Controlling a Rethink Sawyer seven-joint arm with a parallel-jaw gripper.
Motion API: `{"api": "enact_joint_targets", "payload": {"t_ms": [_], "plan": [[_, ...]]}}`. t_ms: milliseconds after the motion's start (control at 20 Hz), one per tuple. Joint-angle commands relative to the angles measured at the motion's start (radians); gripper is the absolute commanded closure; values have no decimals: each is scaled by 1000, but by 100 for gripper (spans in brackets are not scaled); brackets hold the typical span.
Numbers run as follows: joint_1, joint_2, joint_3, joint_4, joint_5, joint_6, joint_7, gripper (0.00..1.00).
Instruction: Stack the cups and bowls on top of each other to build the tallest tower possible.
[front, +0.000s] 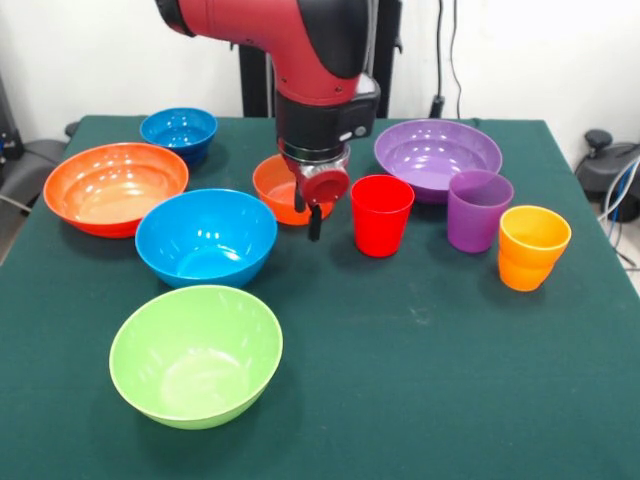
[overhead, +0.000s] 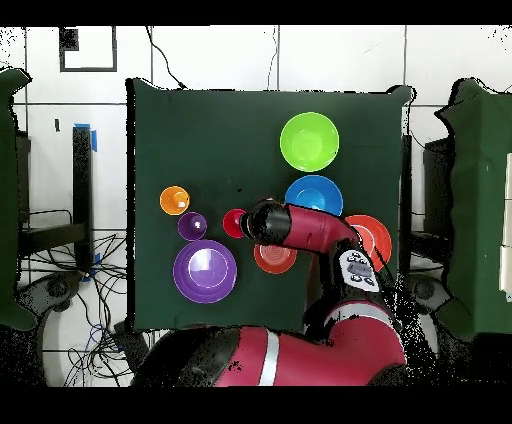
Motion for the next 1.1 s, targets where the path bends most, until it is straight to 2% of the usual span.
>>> {"api": "enact_joint_targets", "payload": {"t_ms": [50, 250, 550, 650, 900, 1100], "plan": [[-44, -37, 129, 6, -47, 145, -164, 0], [-54, -57, 139, 21, -52, 147, -158, 0], [-48, -52, 139, -4, -66, 169, -155, 0], [-49, -58, 137, 6, -54, 152, -127, 0], [-38, -46, 120, -11, -83, 144, -139, 0], [-27, -49, 108, 0, -75, 117, -97, 0]]}}
